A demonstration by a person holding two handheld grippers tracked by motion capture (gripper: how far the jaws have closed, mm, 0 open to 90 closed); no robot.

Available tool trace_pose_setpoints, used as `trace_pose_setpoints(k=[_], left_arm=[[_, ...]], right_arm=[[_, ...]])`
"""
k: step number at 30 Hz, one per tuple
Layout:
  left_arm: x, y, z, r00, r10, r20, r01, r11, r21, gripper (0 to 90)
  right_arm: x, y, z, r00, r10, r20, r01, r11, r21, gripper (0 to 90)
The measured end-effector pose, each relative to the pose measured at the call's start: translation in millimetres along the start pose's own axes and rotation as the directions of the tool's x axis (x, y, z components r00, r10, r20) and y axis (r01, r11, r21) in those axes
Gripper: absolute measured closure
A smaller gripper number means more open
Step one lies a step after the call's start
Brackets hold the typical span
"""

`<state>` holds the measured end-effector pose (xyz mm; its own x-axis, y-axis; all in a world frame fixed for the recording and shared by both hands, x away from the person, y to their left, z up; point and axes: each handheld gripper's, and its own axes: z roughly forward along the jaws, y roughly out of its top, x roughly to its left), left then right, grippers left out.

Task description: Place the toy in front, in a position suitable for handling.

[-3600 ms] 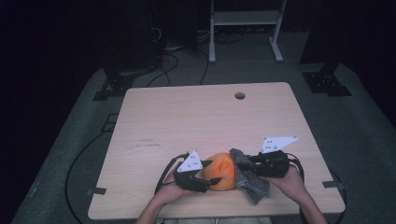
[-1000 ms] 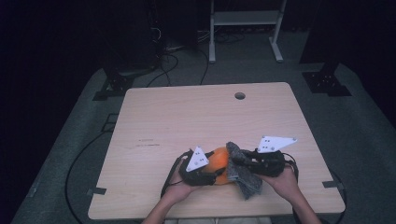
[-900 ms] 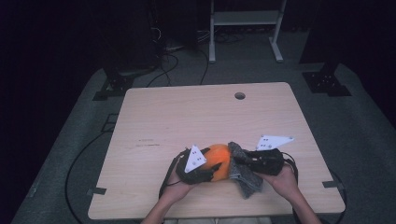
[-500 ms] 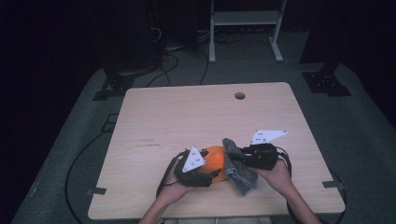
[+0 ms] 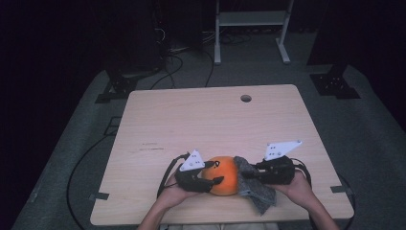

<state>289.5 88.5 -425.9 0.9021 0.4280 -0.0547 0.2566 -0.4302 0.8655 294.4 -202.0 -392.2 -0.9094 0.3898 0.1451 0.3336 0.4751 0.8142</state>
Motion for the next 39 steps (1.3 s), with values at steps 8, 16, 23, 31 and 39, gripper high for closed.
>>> trace_pose_setpoints(k=[8,16,23,31,39], left_arm=[[1.5,2.5,0.4,0.9997,-0.026,-0.003,0.026,0.9997,0.001,25.8],[-7.0,-3.3,4.4,0.9996,0.023,0.016,-0.024,0.9985,0.050,34.1],[-5.4,-6.3,-0.2,0.9966,0.039,0.073,-0.043,0.9980,0.048,32.9],[-1.6,8.9,13.6,0.9957,-0.082,0.042,0.080,0.9951,0.058,14.2],[-0.4,0.9,13.8,0.9958,-0.081,0.044,0.078,0.9954,0.055,16.4]], right_arm=[[12.0,-7.1,23.3,0.9962,-0.040,-0.078,0.049,0.992,0.120,75.6],[7.7,9.2,27.6,0.9975,-0.057,-0.042,0.060,0.995,0.084,75.6],[-20.0,-4.0,20.6,0.9989,0.048,0.000,-0.048,0.998,0.048,75.5],[-19.6,-24.5,5.6,0.9972,0.056,0.049,-0.059,0.996,0.064,75.1],[-36.8,-52.1,-31.7,0.9767,0.095,0.192,-0.111,0.991,0.075,74.0]])
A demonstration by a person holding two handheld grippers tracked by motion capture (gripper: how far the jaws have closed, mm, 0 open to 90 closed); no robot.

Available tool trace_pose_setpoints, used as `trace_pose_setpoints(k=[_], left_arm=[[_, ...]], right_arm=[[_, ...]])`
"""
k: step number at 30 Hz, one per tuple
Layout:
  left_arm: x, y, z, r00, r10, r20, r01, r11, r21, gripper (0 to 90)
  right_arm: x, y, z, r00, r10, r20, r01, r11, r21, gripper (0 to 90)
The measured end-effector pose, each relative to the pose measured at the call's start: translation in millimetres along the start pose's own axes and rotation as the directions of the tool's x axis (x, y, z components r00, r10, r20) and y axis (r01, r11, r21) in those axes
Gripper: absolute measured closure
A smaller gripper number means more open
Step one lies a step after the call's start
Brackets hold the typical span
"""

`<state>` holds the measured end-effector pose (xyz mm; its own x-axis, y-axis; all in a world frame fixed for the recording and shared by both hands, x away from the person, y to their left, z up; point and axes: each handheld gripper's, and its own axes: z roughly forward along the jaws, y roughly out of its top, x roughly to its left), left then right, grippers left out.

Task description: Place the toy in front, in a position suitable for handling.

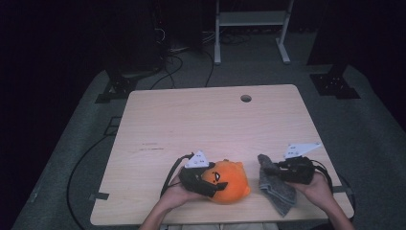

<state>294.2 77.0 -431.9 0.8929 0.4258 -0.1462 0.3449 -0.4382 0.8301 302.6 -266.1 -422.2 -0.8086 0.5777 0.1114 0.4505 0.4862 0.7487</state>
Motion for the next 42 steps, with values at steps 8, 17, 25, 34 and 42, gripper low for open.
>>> trace_pose_setpoints(k=[8,17,25,34,42], left_arm=[[-4.2,0.1,0.4,0.9992,0.040,0.009,-0.040,0.9992,0.000,17.8],[-7.2,1.3,-0.1,0.9976,0.069,0.007,-0.069,0.9976,-0.005,17.5],[-8.5,1.6,-3.4,0.9955,0.095,0.000,-0.095,0.9955,-0.001,16.9],[-6.0,2.6,-4.6,0.9967,0.081,0.006,-0.081,0.9967,-0.006,15.8],[-5.7,16.9,-4.4,0.9957,0.092,0.011,-0.091,0.9942,-0.057,15.0]], right_arm=[[-22.3,-25.3,-20.8,0.9953,0.057,0.078,-0.056,0.998,-0.015,70.6],[-28.0,-26.2,-11.8,0.9934,0.063,0.096,-0.065,0.998,0.020,62.8],[-31.5,-21.6,-2.1,0.9949,0.071,0.072,-0.071,0.997,-0.001,49.9],[-34.7,-19.9,-1.6,0.9929,0.085,0.083,-0.082,0.996,-0.035,44.5],[-29.6,-18.1,-21.3,0.9942,0.086,0.066,-0.077,0.989,-0.128,42.9]])
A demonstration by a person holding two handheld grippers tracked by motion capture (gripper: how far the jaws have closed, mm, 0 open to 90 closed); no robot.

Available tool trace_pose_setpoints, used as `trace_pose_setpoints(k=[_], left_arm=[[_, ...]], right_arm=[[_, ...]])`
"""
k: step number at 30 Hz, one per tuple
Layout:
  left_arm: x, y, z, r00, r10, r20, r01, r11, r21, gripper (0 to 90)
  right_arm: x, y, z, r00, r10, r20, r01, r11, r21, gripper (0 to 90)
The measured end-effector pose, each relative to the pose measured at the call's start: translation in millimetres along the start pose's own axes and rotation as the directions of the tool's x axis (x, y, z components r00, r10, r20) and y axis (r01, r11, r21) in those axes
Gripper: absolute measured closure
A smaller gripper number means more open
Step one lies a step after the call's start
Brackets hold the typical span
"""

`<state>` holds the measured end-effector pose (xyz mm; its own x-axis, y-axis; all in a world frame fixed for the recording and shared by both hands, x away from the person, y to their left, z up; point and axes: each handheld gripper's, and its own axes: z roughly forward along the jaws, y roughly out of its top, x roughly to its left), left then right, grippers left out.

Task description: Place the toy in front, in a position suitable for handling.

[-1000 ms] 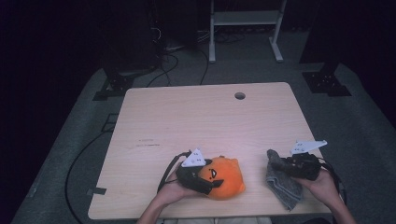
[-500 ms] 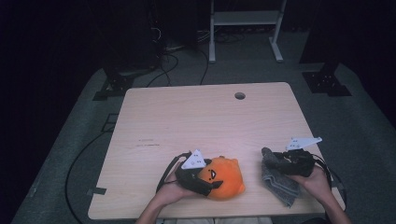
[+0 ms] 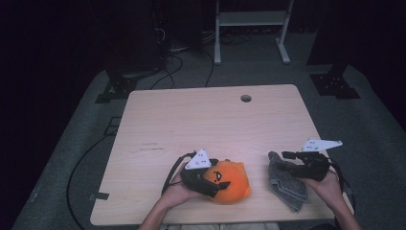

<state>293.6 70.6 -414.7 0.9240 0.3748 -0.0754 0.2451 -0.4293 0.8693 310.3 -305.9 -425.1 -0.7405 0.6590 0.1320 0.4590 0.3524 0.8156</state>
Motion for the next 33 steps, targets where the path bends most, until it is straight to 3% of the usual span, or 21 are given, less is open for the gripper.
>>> trace_pose_setpoints(k=[5,9,11,12,16,18,20,22,27,33], left_arm=[[1.8,8.9,4.8,0.9998,0.019,-0.010,-0.019,0.9997,0.014,14.9],[7.0,11.2,14.9,1.0000,-0.006,0.006,0.006,0.9982,0.059,14.9],[5.7,10.1,19.8,0.9997,-0.011,0.022,0.009,0.9971,0.076,14.3],[2.9,6.1,25.3,0.9995,0.009,0.030,-0.011,0.9961,0.088,14.5],[1.5,-1.6,30.3,0.9995,0.003,0.030,-0.006,0.9963,0.086,18.9],[0.0,-2.8,29.4,0.9997,0.026,0.003,-0.026,0.9951,0.095,27.9],[-2.2,-1.8,27.2,0.9986,0.051,-0.012,-0.050,0.9931,0.106,42.7],[-5.5,2.2,24.2,0.9973,0.065,-0.036,-0.060,0.9919,0.112,45.3],[-4.2,11.0,21.3,0.9971,0.050,-0.058,-0.046,0.9967,0.066,47.9],[15.2,24.2,22.3,0.9900,0.017,-0.140,-0.016,0.9998,0.008,47.6]], right_arm=[[4.8,2.0,-3.7,0.9999,-0.012,-0.009,0.012,1.000,-0.026,41.8],[7.7,4.0,-3.4,0.9995,-0.023,-0.022,0.023,0.999,-0.036,41.7],[9.7,4.3,-2.1,0.9992,-0.030,-0.026,0.029,0.999,-0.033,41.5],[11.1,4.3,-1.7,0.9989,-0.032,-0.034,0.031,0.999,-0.034,41.2],[14.0,4.7,-1.7,0.9983,-0.030,-0.049,0.028,0.999,-0.044,41.2],[15.5,5.7,-1.7,0.9980,-0.034,-0.053,0.031,0.998,-0.047,41.2],[16.6,6.5,-1.6,0.9976,-0.028,-0.063,0.024,0.998,-0.057,41.0],[16.4,6.7,-1.7,0.9971,-0.018,-0.074,0.013,0.998,-0.065,40.8],[16.0,7.6,-1.9,0.9968,-0.015,-0.078,0.010,0.997,-0.072,40.6],[14.1,7.1,-1.5,0.9970,-0.007,-0.077,0.002,0.997,-0.074,40.4]])
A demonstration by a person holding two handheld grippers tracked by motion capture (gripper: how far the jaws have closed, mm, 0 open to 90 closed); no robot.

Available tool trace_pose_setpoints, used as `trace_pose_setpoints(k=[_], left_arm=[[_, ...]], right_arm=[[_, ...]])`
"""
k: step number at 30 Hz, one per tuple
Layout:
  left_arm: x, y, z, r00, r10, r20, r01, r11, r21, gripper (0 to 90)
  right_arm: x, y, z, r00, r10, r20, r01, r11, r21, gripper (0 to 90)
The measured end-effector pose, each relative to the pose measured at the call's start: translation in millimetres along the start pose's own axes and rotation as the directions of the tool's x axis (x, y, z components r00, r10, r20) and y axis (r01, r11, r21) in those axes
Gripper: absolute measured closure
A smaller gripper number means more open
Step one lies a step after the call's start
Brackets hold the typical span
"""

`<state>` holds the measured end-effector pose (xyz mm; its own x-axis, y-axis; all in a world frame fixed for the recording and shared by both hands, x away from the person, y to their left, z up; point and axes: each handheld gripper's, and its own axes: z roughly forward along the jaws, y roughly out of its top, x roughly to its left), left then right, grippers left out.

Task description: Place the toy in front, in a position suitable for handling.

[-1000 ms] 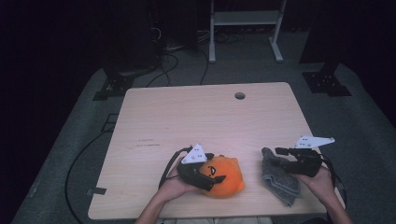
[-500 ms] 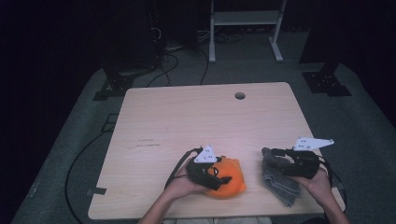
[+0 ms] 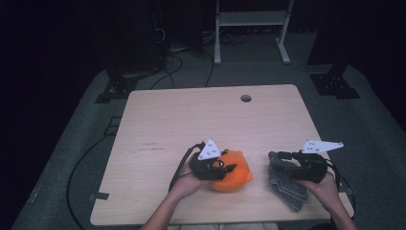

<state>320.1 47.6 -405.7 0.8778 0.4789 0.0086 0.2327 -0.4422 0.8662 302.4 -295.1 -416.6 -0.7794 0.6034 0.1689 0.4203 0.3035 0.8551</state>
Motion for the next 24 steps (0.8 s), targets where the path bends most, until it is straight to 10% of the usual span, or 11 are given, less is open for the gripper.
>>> trace_pose_setpoints(k=[14,24], left_arm=[[39.7,19.6,25.2,0.9876,-0.018,-0.156,0.013,0.9993,-0.034,45.1],[48.5,5.6,37.6,0.9874,-0.040,-0.153,0.041,0.9991,0.004,43.3]], right_arm=[[-7.2,0.2,0.7,0.9993,0.027,0.026,-0.026,0.999,-0.019,39.3],[-9.4,1.7,-0.6,0.9987,0.029,0.042,-0.028,0.999,-0.026,38.3]])
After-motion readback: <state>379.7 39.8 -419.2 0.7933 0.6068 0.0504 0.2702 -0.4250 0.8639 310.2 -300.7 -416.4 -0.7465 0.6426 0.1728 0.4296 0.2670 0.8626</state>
